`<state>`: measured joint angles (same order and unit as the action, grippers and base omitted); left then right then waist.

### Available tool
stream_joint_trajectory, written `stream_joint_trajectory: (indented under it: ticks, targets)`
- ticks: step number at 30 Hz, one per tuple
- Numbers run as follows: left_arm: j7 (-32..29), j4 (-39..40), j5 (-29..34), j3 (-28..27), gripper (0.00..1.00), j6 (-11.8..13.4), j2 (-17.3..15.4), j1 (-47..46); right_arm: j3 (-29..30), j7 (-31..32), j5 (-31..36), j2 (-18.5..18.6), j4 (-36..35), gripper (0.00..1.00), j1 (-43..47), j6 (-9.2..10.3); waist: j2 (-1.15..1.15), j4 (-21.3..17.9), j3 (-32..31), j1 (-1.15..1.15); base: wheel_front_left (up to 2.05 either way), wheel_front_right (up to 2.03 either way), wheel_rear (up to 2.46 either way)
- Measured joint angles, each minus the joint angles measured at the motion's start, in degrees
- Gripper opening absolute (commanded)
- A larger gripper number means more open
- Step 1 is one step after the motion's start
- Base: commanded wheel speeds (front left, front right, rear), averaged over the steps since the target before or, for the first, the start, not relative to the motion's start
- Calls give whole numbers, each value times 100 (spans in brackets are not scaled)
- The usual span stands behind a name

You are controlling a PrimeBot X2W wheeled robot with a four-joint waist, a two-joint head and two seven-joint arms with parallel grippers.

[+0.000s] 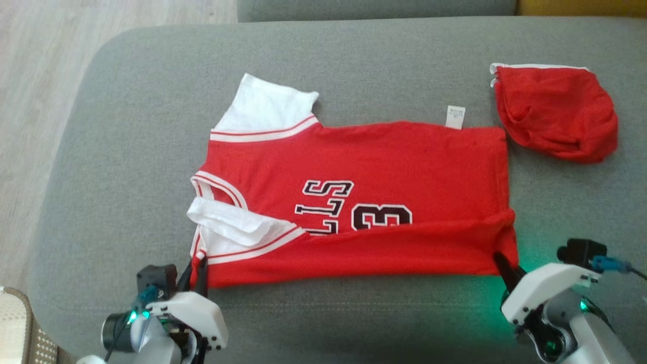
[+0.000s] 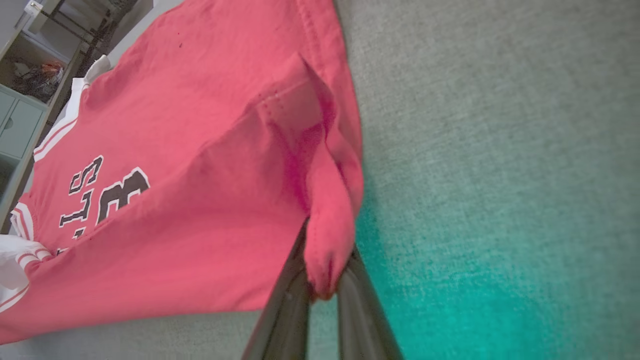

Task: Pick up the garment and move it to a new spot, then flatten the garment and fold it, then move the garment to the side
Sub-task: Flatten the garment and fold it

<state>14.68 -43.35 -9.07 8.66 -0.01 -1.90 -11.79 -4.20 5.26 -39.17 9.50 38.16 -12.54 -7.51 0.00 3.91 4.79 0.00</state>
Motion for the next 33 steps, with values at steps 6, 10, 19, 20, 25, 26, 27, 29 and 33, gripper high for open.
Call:
stream_joint_trajectory:
  ticks: [6, 10, 19, 20, 25, 26, 27, 29, 33]
  targets:
    - [0, -23, -11, 35, 100, 3, -2, 3, 345, 178, 221, -121, -244, 100, 156, 1, 0, 15, -67, 0, 0, 0, 0]
    - [-1, 59, -70, 29, 100, 59, -7, 1, 561, 181, 403, -156, -579, 100, 172, 1, 0, 24, -49, 0, 0, 0, 0]
    - [-2, 1689, -126, -316, 100, 142, -5, -3, 461, -392, 781, -166, -1855, 100, 321, 1, 0, 77, -62, 0, 0, 0, 0]
    - [-1, 1961, -125, -360, 100, 125, -5, 2, 394, -534, 813, -154, -2004, 100, 321, 1, 0, 85, -64, 0, 0, 0, 0]
    - [2, 3108, -129, -415, 100, 92, -7, 160, 85, -1335, 1143, 55, -2522, 100, 321, 1, 0, 110, -88, 0, 0, 0, 0]
    - [2, 3282, -149, -408, 100, 93, -7, 217, 38, -1483, 1225, 85, -2592, 100, 321, 1, 0, 111, -93, 0, 0, 0, 0]
    - [2, 3435, -197, -398, 100, 100, -7, 270, -2, -1602, 1313, 101, -2659, 100, 321, 1, 0, 113, -98, 0, 0, 0, 0]
    - [2, 3693, -252, -372, 100, 111, -8, 349, -62, -1762, 1501, 122, -2783, 100, 321, 1, 0, 114, -102, 0, 0, 0, 0]
    - [2, 3974, -257, -196, 100, 160, -10, 403, -107, -1911, 1844, 97, -2931, 100, 326, 1, 0, 114, -93, 0, 0, 0, 0]
